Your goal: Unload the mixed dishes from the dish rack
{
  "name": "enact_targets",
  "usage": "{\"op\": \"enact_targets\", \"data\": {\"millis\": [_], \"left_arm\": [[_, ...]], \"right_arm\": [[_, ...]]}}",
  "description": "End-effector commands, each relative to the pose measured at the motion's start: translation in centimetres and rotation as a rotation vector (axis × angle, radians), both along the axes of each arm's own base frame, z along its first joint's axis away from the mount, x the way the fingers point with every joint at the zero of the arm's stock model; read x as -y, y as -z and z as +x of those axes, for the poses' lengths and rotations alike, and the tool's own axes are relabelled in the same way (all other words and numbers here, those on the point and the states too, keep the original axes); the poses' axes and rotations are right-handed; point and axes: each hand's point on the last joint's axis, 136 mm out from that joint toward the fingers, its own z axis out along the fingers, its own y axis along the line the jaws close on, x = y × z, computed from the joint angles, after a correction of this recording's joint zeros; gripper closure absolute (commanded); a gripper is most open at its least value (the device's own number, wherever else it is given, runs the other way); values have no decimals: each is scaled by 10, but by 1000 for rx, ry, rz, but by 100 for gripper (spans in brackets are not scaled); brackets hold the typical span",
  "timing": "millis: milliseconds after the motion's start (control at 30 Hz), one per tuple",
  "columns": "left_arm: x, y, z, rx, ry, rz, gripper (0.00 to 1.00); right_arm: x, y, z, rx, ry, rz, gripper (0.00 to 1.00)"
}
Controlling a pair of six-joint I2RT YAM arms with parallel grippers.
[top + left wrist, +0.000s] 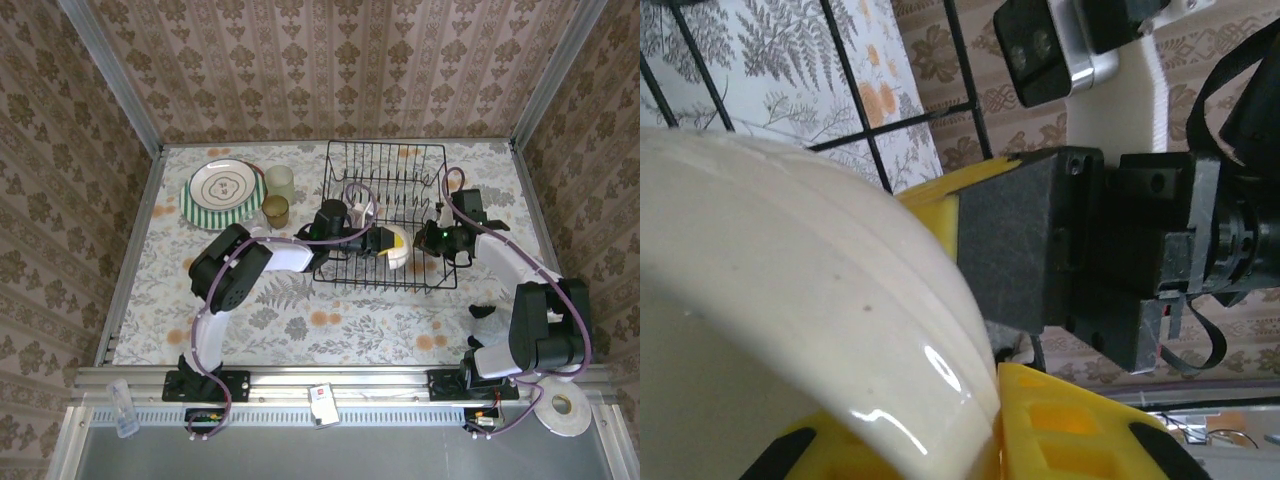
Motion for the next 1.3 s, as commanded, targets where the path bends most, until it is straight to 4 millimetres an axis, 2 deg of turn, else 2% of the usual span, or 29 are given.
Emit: {"op": "enact_targets", "data": {"millis": [0, 133, 333, 533, 567, 633, 800, 1167, 1267], "left_arm": [[6, 11, 2, -34, -7, 11, 100], [8, 3, 2, -18, 1, -2, 100], [9, -21, 2, 47, 21, -28, 100], [8, -43, 0, 141, 44, -4, 100], [8, -47, 0, 156, 48, -1, 100], [7, -52, 0, 182, 54, 10, 100], [5, -65, 2, 245, 62, 24, 100], [-9, -90, 5, 385, 66, 72, 100], [-17, -98, 6, 461, 63, 116, 100]], "right_arm": [[-10, 5, -14, -70, -44, 26, 94], [-10, 1, -14, -63, -44, 21, 94], [-8, -10, -11, -39, -44, 9, 91], [-4, -18, -11, -23, -33, -15, 81], [-3, -28, -10, 10, -32, -18, 80], [-3, -32, -10, 25, -30, -22, 76], [-1, -36, -16, 12, -28, -33, 70], [2, -43, -18, 26, -28, -52, 63], [2, -48, -19, 36, -30, -55, 57]]}}
